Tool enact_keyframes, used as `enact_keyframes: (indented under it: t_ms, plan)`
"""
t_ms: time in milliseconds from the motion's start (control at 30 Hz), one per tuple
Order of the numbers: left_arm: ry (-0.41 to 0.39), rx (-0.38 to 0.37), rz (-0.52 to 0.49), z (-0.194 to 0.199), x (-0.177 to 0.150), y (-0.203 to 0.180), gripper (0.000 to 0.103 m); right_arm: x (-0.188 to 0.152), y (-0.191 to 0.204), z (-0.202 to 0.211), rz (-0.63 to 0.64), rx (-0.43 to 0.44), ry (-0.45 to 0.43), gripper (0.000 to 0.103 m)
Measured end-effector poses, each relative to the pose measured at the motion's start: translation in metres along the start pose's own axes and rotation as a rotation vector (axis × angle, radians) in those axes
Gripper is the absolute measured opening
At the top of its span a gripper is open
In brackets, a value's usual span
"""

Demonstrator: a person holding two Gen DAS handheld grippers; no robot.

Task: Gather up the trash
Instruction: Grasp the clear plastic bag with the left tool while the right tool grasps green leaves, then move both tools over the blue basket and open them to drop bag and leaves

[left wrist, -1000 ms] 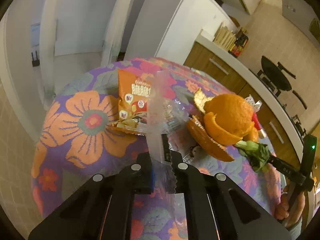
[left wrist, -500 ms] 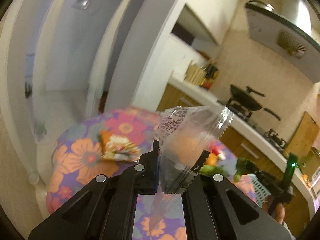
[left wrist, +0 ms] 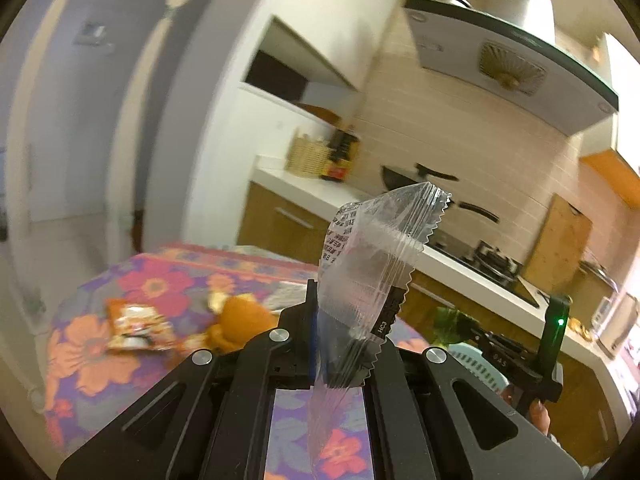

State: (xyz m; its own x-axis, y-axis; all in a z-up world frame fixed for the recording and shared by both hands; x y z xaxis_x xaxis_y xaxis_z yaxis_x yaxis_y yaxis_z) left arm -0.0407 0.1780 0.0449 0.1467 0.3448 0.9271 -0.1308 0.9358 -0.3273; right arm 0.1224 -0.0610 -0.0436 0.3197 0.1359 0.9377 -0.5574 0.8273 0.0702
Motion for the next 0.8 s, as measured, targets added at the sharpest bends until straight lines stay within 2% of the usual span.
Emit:
enact_keyframes:
  t_ms: [267, 433, 500, 567, 633, 800]
  plan:
    - [0.072, -0.144, -0.083, -0.052, -0.018, -0.078, 0.0, 0.002, -0.058, 0.029, 0.001, -0.088, -0.019, 0.001]
    - [0.179, -0.235, -0.144, -0.097, -0.047, -0.134, 0.0, -0.006, -0.108, 0.048, -0.023, -0.179, -0.008, 0.001]
    - [0.236, -0.261, -0.226, -0.115, -0.062, -0.165, 0.0, -0.012, -0.126, 0.055, -0.046, -0.209, 0.0, 0.001]
    - [0.266, -0.256, -0.328, -0.13, -0.072, -0.191, 0.0, -0.019, -0.15, 0.06, -0.093, -0.227, 0.023, 0.001]
    - [0.29, -0.289, -0.372, -0.139, -0.079, -0.211, 0.0, -0.03, -0.177, 0.062, -0.173, -0.248, 0.057, 0.001]
    - [0.355, -0.362, -0.476, -0.161, -0.109, -0.267, 0.0, -0.05, -0.221, 0.065, -0.252, -0.313, 0.101, 0.001]
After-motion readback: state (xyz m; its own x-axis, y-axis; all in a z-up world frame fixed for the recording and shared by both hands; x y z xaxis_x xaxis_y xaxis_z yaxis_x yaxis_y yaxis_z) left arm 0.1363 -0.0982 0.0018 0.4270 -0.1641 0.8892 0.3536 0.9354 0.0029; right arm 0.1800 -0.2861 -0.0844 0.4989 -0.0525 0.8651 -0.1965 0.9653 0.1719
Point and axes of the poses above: each gripper's, at about its wrist camera, not at the fingertips, and z roughly against the way its jaws point, y to its left, x to its top, the point moved 7 cm from there along -z, roughly the way its jaws point, and after that the axes turned 8 degrees about -y, right-handed, at the moved point
